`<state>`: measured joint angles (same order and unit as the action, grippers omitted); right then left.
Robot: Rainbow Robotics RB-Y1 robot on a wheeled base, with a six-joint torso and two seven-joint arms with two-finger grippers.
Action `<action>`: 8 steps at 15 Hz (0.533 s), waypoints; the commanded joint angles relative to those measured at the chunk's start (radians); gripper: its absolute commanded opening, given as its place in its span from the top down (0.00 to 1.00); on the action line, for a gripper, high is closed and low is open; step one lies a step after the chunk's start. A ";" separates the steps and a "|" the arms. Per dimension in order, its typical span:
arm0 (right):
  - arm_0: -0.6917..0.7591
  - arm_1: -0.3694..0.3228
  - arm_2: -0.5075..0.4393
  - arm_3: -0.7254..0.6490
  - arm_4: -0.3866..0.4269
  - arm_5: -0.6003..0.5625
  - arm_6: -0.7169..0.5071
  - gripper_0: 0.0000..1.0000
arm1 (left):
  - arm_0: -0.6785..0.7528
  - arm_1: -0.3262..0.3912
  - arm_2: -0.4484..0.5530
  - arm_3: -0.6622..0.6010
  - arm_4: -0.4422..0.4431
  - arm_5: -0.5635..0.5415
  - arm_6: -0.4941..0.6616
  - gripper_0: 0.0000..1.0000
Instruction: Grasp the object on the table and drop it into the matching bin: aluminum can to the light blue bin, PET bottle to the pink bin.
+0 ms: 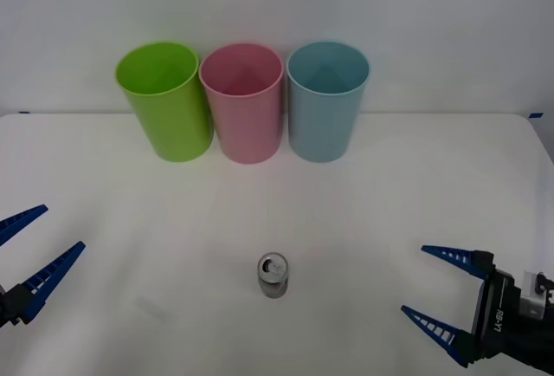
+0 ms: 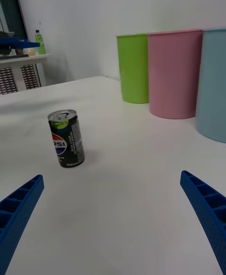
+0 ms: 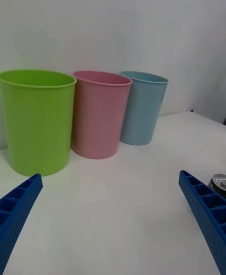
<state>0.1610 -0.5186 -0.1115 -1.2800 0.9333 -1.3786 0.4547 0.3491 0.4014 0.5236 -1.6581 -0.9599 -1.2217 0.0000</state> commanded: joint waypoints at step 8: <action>-0.110 0.085 0.262 0.022 0.035 0.204 0.048 0.00 | 0.000 0.000 0.000 0.000 0.000 0.000 0.000 0.00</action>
<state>0.0586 -0.4517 0.1410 -1.2578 0.9514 -1.1941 0.5007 0.3491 0.4014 0.5236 -1.6580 -0.9599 -1.2217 0.0000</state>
